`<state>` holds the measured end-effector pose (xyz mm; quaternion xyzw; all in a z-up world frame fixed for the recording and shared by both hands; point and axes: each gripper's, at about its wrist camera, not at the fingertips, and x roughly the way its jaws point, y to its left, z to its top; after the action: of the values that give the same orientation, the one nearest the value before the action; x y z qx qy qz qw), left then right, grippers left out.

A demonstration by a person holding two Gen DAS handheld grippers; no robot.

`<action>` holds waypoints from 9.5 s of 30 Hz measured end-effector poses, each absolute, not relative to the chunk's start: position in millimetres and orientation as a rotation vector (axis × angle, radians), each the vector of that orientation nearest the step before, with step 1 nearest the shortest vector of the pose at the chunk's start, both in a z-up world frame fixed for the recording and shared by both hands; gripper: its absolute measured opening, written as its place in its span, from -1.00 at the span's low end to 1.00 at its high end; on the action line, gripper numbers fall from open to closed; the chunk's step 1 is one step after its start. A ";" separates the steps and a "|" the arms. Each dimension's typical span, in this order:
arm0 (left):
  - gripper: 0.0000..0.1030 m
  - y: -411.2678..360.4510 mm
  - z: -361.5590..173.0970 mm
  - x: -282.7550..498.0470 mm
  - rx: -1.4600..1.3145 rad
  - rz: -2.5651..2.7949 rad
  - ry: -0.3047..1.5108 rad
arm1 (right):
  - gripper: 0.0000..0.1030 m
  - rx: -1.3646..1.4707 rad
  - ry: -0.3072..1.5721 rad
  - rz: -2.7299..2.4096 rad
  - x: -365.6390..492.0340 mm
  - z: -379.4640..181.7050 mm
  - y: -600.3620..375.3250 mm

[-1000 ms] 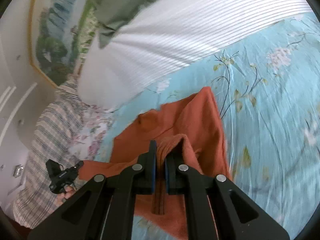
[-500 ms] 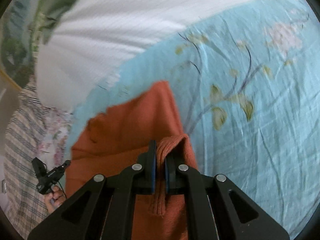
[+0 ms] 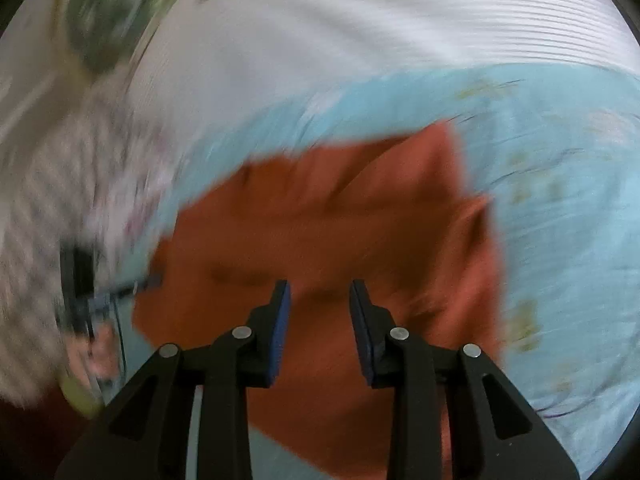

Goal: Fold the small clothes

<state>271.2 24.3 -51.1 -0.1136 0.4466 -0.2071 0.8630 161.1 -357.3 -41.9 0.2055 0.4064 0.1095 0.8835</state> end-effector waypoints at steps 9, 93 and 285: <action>-0.49 -28.4 -72.9 279.2 -0.075 -0.434 1.024 | -0.54 0.331 0.940 0.148 205.8 -65.8 -359.6; -0.86 -75.0 -6.5 190.3 -0.145 -0.372 0.742 | -0.30 0.731 0.787 0.091 111.2 -48.1 -359.2; -0.88 35.8 -58.0 95.4 -0.102 -0.545 1.005 | -0.65 0.649 0.928 0.221 84.4 -82.6 -237.9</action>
<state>95.4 35.8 -58.0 -0.0483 0.4752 -0.2580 0.8398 84.4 -237.9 -82.6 0.3069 0.4387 0.1044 0.8381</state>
